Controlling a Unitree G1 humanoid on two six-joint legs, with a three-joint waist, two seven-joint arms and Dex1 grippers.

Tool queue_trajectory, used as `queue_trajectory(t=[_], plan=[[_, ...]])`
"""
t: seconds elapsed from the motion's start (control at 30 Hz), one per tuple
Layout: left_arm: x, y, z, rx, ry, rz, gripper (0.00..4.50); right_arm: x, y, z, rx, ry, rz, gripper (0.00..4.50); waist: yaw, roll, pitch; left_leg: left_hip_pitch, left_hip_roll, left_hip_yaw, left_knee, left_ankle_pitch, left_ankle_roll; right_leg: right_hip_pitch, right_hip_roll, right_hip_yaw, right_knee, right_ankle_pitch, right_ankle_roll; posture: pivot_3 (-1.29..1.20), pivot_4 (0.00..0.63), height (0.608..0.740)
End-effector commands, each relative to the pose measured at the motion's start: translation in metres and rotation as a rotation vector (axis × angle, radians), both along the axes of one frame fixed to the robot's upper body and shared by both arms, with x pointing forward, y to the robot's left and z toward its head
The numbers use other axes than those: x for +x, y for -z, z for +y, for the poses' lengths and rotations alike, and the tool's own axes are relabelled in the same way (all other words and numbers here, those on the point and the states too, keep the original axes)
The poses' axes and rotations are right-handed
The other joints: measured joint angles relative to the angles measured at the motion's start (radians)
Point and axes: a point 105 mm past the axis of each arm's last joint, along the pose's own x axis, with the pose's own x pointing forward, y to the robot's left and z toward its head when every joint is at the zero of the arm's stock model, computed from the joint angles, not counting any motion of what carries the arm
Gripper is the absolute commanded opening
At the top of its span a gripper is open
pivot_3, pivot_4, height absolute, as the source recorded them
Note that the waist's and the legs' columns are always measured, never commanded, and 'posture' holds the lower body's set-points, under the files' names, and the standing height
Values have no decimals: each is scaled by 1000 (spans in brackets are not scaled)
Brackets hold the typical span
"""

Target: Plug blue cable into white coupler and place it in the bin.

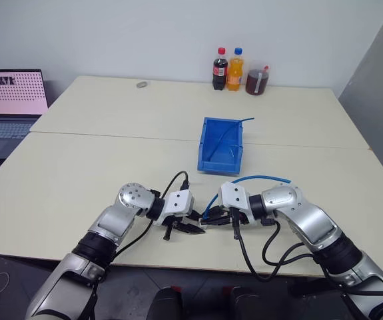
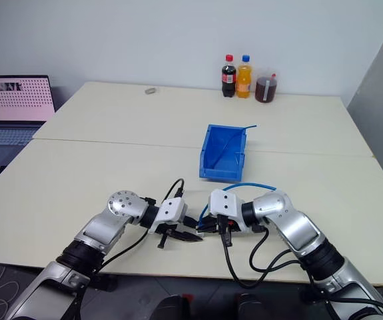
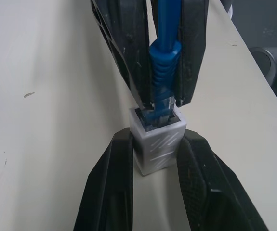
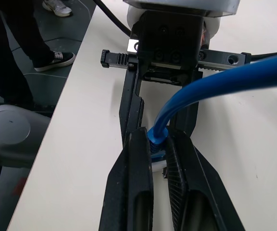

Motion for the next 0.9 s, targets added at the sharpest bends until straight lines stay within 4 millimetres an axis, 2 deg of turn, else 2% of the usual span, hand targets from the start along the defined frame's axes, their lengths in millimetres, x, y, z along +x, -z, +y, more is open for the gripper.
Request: queue_trajectory(t=[0.03, 0.1, 0.13, 0.33, 0.57, 0.63, 0.7, 0.9], plan=[[-5, 15, -2, 28, -17, 30, 934, -9, 28, -2, -60, 0, 78, 109, 0, 0, -1, 1, 0, 0, 0, 0, 0, 1, 0, 0, 0, -1, 0, 0, 150, 740], [-3, 14, 0, 24, -49, 38, 1634, -3, 17, -3, -15, 31, 52, 109, 0, 0, -1, 1, 0, 0, 0, 0, 0, 1, 0, 0, 0, -1, 0, 0, 150, 740], [-2, 13, 0, 15, -60, 34, 1675, -1, 10, -3, 9, 42, 49, 109, 0, 0, -1, 1, 0, 0, 0, 0, 0, 1, 0, 0, 0, -1, 0, 0, 150, 740], [1, 1, 7, -36, -120, -11, 2800, 2, -15, -11, 79, 76, 8, 108, 1, 0, 1, 0, 0, 0, 0, 0, 0, 1, 0, 0, 0, 0, 1, 0, 150, 740], [13, -40, 16, -204, -322, -120, 4382, 2, -50, -22, 180, 151, -12, 108, 0, 0, 8, -5, 1, -1, 0, 0, 0, -5, 0, 0, 2, 0, 1, 0, 150, 740], [34, -66, 26, -285, -491, -253, 4500, 18, -74, -38, 245, 252, -46, 108, 1, 0, 10, -7, 1, -1, 0, 0, 0, -6, 0, 0, 2, 0, 1, 0, 150, 740], [46, -88, 33, -354, -603, -321, 4500, 33, -93, -51, 307, 340, -67, 108, 1, 0, 10, -9, 0, -1, 1, 0, 0, -7, 0, -1, 1, 0, 1, 0, 150, 740], [59, -114, 31, -419, -725, -335, 4500, 89, -130, -56, 409, 486, -74, 108, -2, 0, 14, -10, 0, -1, 1, 0, 0, -9, 0, 0, 1, 4, 0, 0, 150, 740]])
